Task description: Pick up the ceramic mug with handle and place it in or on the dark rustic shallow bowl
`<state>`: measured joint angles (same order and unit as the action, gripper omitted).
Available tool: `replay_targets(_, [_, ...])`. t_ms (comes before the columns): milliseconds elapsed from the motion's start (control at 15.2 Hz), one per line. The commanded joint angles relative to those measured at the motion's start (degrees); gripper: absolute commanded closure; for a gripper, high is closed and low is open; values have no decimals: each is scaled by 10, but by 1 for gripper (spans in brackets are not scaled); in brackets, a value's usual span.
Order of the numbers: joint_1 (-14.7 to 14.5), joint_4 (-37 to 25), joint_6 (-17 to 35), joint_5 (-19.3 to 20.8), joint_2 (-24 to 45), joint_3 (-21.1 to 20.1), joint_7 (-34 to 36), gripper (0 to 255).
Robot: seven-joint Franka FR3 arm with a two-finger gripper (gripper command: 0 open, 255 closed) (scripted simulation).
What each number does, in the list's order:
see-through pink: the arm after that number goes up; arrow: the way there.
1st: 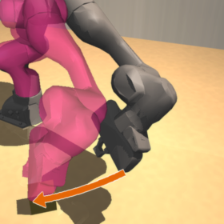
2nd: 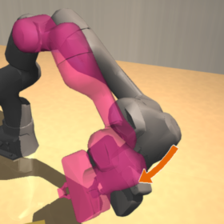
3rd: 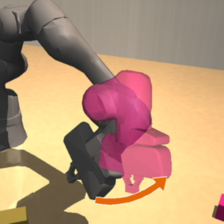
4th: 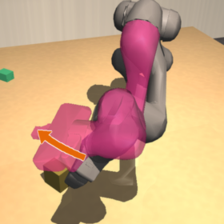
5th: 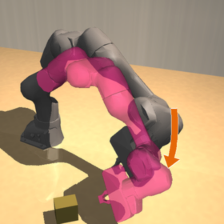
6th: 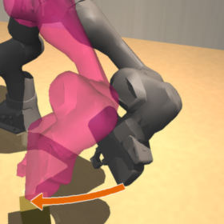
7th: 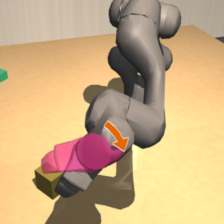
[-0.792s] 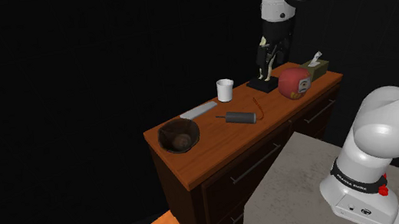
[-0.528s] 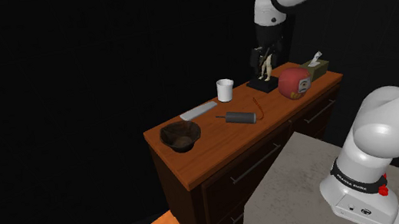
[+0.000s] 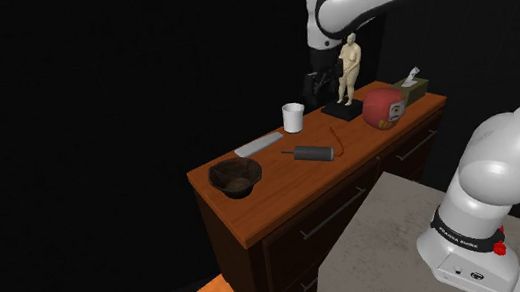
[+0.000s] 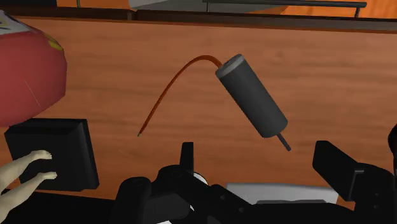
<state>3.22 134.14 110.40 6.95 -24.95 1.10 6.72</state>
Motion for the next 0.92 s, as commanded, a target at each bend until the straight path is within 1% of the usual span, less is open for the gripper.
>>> replay_targets(0, [3, -27, 23, 0, 50, 6, -4, 0])
replay_targets(462, [12, -126, 80, -10, 208, 24, -23, 0])
replay_targets(858, [22, -240, 101, -28, 344, 33, -43, 0])
